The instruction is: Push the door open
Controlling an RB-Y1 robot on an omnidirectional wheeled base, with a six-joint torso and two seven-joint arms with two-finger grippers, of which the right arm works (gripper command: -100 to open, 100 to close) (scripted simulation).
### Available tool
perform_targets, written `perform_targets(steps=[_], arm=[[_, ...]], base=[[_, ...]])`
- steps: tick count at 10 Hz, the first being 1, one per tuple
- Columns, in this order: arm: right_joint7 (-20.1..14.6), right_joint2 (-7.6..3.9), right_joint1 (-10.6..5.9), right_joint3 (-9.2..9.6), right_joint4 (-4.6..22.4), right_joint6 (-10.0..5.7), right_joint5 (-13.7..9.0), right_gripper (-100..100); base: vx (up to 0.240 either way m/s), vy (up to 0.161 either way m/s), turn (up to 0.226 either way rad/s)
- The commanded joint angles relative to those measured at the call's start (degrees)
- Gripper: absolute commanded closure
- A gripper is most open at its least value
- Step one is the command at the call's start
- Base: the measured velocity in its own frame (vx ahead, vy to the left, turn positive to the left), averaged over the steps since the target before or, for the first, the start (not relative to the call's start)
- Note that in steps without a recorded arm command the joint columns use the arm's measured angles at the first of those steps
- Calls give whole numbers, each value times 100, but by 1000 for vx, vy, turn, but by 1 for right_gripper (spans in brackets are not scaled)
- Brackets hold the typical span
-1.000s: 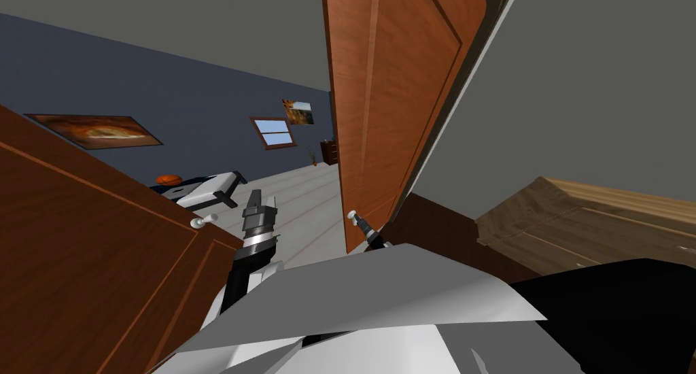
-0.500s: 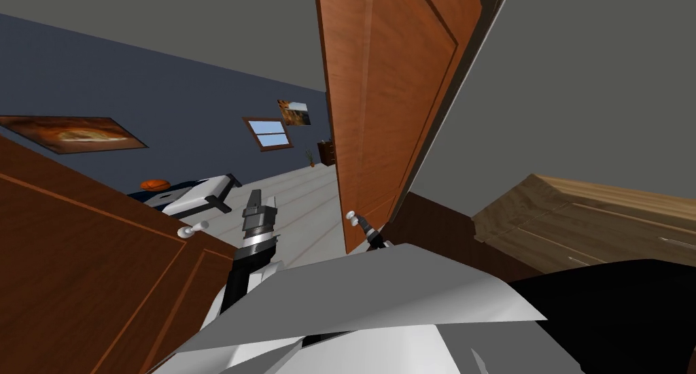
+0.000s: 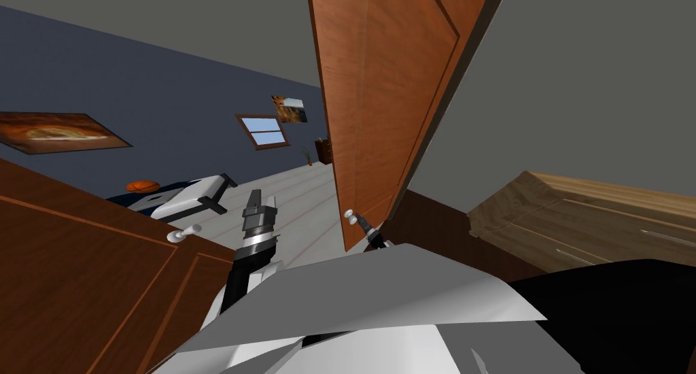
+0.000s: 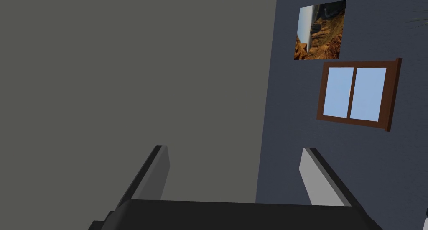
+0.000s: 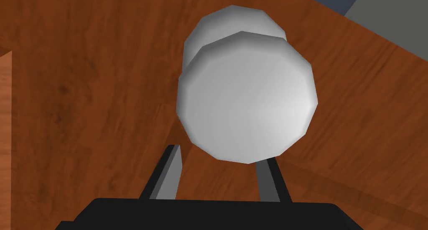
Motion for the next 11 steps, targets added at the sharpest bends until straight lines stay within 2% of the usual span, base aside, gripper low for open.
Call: perform_targets(steps=[1,4,5,7,8,10,11], arm=[[255,3,6,-38,0,-21,122,-100],[753,18,26,-122,-18,-60,405,-100],[802,18,26,-122,-18,-60,405,-100],[1169,38,41,-187,-32,-89,622,-100],[1224,38,41,-187,-32,-89,622,-100],[1594,67,58,-257,-47,-121,854,-100],[1675,67,58,-257,-47,-121,854,-100]], base=[[-40,-5,-63],[-49,-3,-69],[-32,-2,-19],[-30,-4,-60],[-33,-1,-29],[-39,-8,-78],[-36,-4,-20]])
